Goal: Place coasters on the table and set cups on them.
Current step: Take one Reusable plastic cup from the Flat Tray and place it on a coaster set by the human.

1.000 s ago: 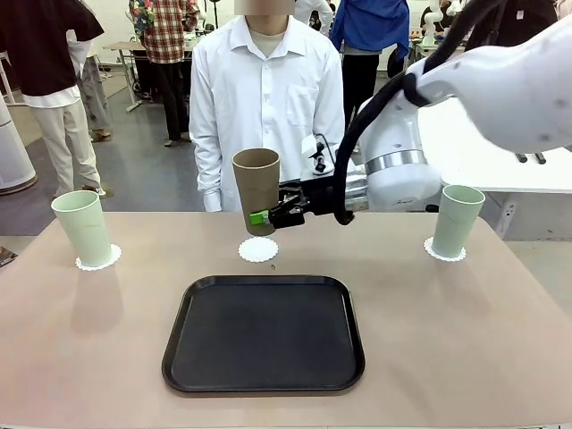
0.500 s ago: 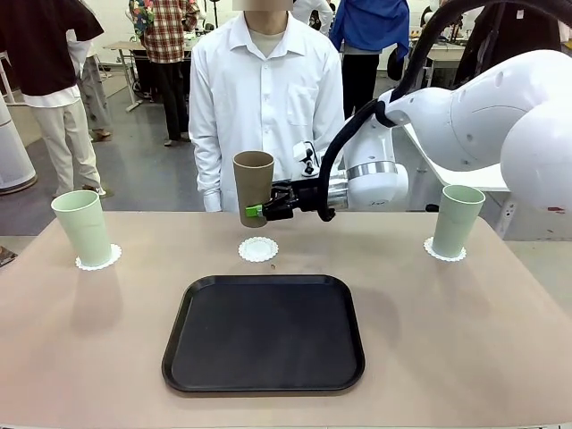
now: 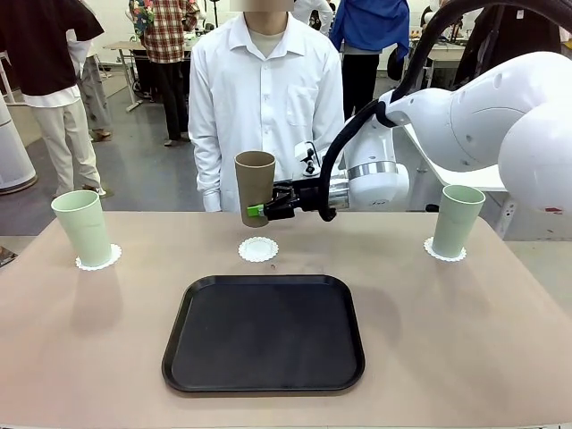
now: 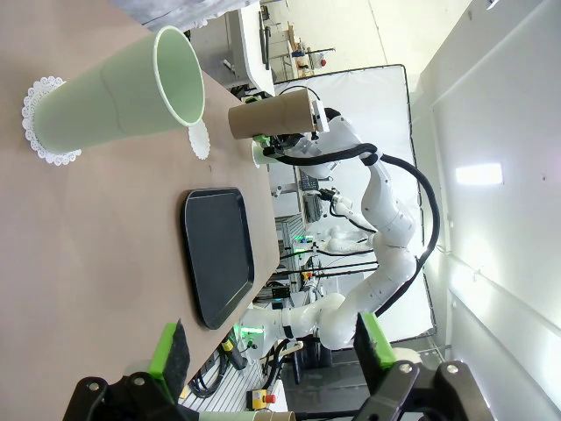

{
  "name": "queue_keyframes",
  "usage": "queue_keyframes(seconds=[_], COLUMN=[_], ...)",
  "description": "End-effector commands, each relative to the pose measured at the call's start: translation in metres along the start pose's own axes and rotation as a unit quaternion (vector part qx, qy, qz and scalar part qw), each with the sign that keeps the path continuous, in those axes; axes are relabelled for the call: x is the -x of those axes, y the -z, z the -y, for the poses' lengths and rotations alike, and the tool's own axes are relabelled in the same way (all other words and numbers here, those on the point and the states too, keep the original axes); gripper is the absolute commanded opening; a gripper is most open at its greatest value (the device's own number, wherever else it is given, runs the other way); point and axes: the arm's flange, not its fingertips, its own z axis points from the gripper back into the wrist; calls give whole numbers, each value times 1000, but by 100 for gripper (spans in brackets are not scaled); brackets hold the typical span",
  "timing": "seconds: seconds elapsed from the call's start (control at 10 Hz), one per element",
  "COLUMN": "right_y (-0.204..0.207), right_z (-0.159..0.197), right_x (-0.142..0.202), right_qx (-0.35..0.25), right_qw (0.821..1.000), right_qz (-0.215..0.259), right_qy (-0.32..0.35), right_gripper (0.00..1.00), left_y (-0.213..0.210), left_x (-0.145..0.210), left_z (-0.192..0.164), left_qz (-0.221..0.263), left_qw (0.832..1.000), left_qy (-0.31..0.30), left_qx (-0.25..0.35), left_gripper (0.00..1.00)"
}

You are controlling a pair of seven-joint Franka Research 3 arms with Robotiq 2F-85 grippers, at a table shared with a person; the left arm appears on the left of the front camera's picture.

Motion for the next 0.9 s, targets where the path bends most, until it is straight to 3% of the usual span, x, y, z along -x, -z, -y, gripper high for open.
queue_keyframes(seconds=[0.0, 0.8], right_y=[0, 10], right_z=[0, -3], right_x=[0, 53], right_qx=[0, -19], right_qw=[1000, 1000], right_qz=[0, -6], right_qy=[0, 8], right_gripper=[81, 81], left_y=[0, 0], left_x=[2, 2], left_z=[2, 2], left_qz=[4, 4], left_qw=[1000, 1000], left_qy=[3, 3], left_qx=[0, 0], left_gripper=[100, 100])
